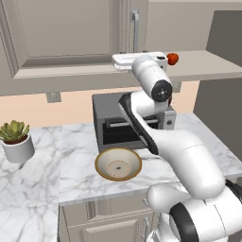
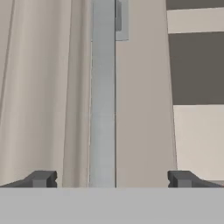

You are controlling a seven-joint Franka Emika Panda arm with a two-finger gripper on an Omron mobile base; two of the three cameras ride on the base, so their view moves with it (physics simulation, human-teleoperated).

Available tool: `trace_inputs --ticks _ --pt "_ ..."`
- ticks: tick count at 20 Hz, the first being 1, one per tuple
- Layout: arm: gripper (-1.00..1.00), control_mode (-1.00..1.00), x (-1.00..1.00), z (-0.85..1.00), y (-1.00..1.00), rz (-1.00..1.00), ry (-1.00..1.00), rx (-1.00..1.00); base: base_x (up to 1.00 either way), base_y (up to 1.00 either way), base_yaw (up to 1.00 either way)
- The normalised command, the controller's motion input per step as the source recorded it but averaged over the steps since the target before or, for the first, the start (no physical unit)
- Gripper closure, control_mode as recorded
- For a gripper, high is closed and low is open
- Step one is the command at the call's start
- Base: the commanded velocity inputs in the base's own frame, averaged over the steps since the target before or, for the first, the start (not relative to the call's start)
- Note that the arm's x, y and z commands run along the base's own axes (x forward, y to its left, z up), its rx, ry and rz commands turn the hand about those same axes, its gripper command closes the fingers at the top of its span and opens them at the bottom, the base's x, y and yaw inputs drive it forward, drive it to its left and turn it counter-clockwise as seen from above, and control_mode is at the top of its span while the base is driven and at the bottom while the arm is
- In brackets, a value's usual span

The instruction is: Open the cabinet. Pick the banana and apple from the cabinet and place them into the bowl. Then close the cabinet.

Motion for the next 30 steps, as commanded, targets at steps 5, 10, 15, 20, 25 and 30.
trace_inputs --ticks 5,10,15,20,25,30 --pt "1.0 -1.0 1.0 -0.16 0.38 -0.06 0.0 -0.03 0.0 0.0 0.0" --pt "1.0 -1.0 0.46 -0.03 0.22 -0.07 0.0 -0.01 0.0 0.0 0.0" --pt "1.0 -1.0 0.0 0.0 0.0 0.0 0.0 0.0 0.0 0.0 0.0" --pt "1.0 -1.0 -0.43 0.0 0.06 0.0 0.0 0.0 0.0 0.0 0.0" --pt "1.0 -1.0 -1.0 0.0 0.66 -0.05 0.0 0.0 0.0 0.0 0.0" --pt "1.0 -1.0 -1.0 0.0 0.97 -0.11 0.0 0.0 0.0 0.0 0.0"
